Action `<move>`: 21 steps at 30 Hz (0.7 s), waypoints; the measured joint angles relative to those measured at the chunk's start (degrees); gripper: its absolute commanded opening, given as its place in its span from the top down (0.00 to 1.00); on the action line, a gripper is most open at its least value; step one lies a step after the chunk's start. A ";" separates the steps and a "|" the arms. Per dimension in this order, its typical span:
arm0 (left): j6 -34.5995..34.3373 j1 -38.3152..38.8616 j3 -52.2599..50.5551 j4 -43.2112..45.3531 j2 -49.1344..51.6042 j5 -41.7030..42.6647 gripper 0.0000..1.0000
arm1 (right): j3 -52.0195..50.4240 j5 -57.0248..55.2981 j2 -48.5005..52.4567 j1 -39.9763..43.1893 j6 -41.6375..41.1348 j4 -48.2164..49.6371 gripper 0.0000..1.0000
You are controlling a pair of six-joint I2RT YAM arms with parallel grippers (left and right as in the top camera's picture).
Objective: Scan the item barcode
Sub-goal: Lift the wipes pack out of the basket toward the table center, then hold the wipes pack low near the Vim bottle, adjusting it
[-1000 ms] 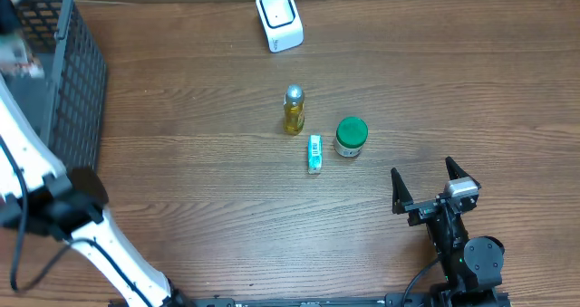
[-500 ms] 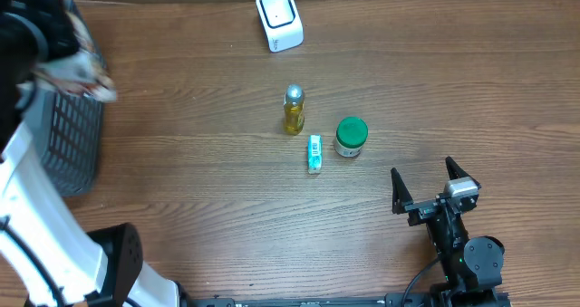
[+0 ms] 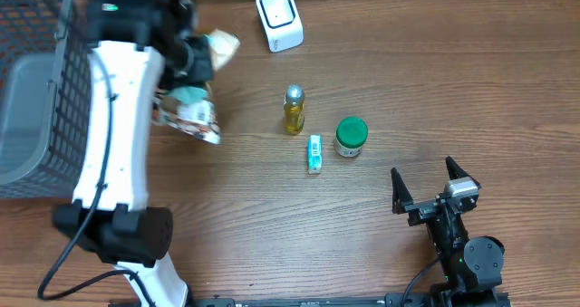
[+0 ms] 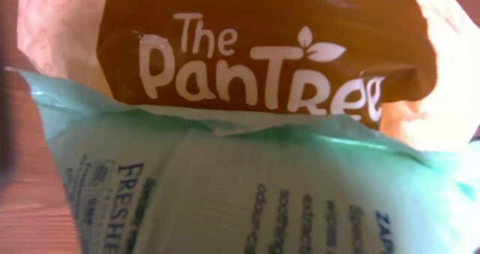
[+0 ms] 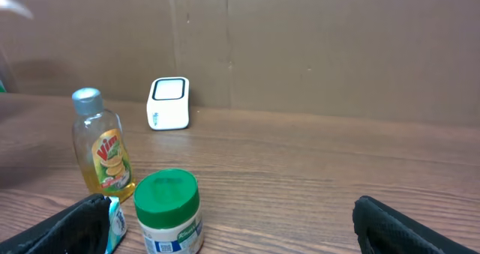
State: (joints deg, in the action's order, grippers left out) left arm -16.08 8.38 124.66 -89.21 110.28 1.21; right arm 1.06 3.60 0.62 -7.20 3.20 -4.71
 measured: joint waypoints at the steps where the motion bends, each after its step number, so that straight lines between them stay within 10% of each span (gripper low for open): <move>1: -1.25 0.79 -3.74 2.19 0.04 -0.26 0.96 | 0.00 0.00 0.00 0.00 0.02 0.02 0.00; 21: -10.80 10.78 -44.39 38.14 0.44 -4.92 0.83 | 0.00 0.00 0.00 0.00 0.04 -0.02 0.00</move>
State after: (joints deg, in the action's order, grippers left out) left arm -26.87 19.16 80.27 -51.07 110.72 -3.70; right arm 1.06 3.60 0.62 -7.20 3.25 -4.73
